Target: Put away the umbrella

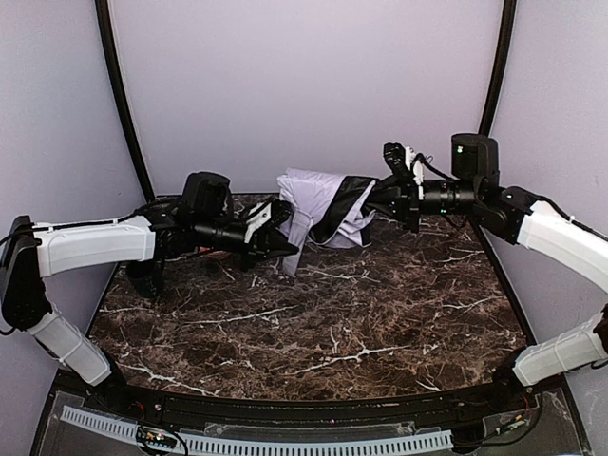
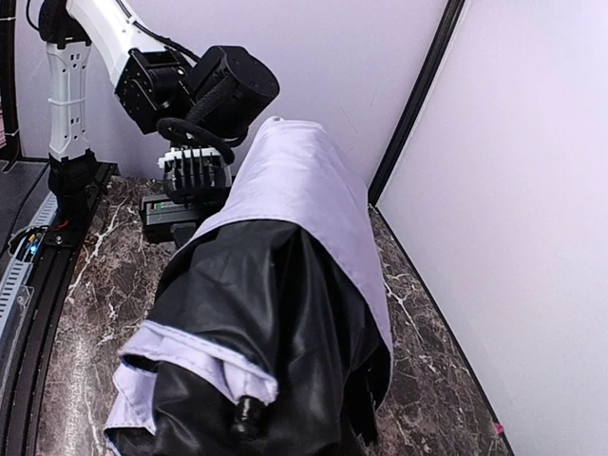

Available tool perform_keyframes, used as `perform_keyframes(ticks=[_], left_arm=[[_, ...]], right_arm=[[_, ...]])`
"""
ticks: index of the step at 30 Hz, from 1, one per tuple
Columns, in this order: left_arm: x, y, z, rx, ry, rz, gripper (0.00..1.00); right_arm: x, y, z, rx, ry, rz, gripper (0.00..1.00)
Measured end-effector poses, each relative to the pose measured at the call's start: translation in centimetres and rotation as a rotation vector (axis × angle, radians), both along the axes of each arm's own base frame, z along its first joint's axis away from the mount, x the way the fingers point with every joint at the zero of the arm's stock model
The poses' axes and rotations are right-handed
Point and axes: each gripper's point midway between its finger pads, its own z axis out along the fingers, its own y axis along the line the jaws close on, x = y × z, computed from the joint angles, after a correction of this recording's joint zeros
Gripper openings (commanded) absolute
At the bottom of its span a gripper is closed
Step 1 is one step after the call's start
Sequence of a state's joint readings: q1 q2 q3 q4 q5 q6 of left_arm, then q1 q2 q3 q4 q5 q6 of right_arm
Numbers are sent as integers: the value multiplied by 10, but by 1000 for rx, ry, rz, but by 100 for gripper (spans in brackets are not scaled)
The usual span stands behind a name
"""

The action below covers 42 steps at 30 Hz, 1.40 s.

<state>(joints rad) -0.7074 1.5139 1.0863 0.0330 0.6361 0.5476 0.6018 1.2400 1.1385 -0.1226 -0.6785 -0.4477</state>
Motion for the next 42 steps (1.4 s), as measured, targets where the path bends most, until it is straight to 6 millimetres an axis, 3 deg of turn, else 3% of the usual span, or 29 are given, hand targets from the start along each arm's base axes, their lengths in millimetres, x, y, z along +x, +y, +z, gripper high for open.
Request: perform_keyframes(ticks=[5,9,15,20,26,31,35,40,42], left_arm=[[-6,-7,-10,-62,-26,-18,0],[0,-12,-4,-126,-104,-18,0],[16,-30,27,-216,-283,-55,0],[18,-39,20,-229,-381,-110,0],[12,-40,20,-216,-535,-186,0],[12,-40,16,-184,-642,-217,0],[17,-47,-8,-126,-709,-212,0],[35,-56,-81,12,-718,-181,0],[40,-58,-98,54,-725,-191,0]], right_arm=[[9,3,-20,75,79,-42,0],[12,10,-14,155,140,-24,0],[-16,16,1,236,179,148,0],[-31,17,-15,216,246,222,0],[-62,23,-32,77,172,269,0],[-65,17,-53,-2,76,214,0],[-57,9,-99,-61,65,115,0],[-36,-5,-147,-172,44,-45,0],[-27,-10,-156,-207,19,-100,0]])
